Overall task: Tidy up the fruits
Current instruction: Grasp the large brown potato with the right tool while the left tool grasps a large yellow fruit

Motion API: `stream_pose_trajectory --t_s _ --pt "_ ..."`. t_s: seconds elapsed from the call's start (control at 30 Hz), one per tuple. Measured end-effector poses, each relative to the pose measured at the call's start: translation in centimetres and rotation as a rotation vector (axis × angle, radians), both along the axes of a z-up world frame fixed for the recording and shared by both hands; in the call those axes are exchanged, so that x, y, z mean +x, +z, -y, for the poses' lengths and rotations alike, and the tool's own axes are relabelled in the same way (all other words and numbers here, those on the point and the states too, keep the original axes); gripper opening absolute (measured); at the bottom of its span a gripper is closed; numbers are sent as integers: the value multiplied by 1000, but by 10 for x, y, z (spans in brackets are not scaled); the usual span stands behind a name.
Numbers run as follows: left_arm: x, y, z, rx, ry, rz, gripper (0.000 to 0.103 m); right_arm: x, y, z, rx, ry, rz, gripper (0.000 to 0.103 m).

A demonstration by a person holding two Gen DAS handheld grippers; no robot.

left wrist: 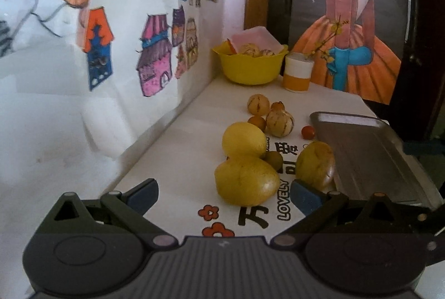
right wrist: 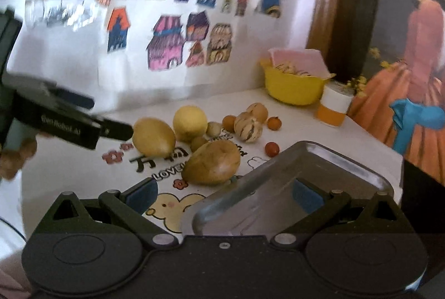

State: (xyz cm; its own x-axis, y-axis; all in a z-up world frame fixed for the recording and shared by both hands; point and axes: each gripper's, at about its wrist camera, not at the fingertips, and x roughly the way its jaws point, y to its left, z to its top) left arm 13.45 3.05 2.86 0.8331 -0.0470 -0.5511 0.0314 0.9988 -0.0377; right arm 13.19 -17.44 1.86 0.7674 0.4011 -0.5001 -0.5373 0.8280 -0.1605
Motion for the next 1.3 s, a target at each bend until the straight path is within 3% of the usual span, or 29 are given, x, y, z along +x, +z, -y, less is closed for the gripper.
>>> stream_pose_trajectory --t_s 0.1,0.37,0.47,0.53,0.63,0.87,1.0,1.3 --pt "14 -5 1 -21 5 -29 103 20 -2 -7 -16 11 -10 102" --pt "51 -17 -1 -130 -34 -104 103 75 -16 -19 49 94 -166 101" --pt "60 -23 -4 -153 -36 -135 102 88 -21 -23 62 109 -204 92" --pt "63 -26 -4 -160 -31 -147 102 93 -25 -26 65 119 -225 81" --pt "65 -30 -3 -171 -29 -163 95 98 -29 -29 75 121 -251 76" --pt "68 -34 -3 -216 -36 -166 80 103 -32 -36 80 117 -259 73" --pt "66 -35 -1 -197 -36 -153 72 106 -35 -36 106 105 -277 72" --pt "59 -34 -5 -225 -6 -143 72 102 -36 -37 121 72 -261 70"
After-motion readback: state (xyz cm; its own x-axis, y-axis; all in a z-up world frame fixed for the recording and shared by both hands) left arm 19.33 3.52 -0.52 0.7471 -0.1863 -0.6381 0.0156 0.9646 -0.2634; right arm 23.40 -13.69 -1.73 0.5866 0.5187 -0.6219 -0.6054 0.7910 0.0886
